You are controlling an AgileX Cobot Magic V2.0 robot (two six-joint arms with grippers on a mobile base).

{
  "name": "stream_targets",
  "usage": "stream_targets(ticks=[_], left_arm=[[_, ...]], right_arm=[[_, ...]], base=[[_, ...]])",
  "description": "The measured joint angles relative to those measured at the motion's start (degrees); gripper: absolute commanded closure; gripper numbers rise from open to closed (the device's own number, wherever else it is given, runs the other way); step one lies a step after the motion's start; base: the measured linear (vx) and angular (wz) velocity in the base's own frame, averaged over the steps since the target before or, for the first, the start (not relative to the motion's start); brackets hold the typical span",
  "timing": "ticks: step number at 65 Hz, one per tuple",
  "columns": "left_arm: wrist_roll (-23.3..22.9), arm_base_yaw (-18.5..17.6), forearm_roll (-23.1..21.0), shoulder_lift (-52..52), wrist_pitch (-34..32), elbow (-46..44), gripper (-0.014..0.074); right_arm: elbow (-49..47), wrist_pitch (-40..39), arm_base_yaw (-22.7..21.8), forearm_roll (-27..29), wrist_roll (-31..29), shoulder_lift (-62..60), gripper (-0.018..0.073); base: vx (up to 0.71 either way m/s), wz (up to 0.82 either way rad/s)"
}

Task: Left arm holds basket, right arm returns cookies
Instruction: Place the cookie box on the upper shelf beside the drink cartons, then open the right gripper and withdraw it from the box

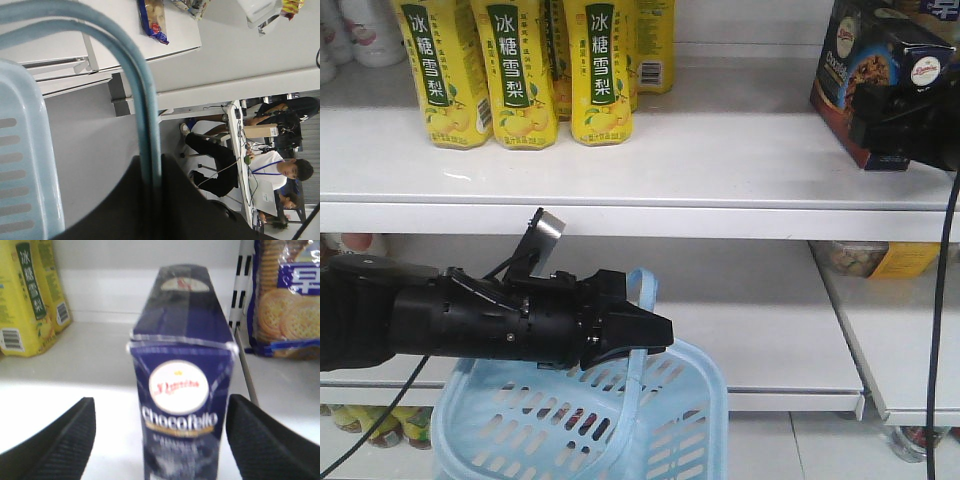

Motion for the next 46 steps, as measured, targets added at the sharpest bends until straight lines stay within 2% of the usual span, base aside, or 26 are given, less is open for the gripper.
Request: stream_targets(ticks=[17, 46], left_arm=[[0.0, 0.0, 0.0, 0.0, 0.0, 0.0, 0.0599], [0.0, 0.0, 0.0, 0.0, 0.0, 0.0, 0.0599]], right_arm=[[6.0, -1.5, 0.0, 0.1, -0.5, -6.5, 0.0053], [21.8, -1.7, -0.1, 0.1, -1.7, -26.1, 0.0053]], base=[[0.00, 0.00], [0.00, 0.00]])
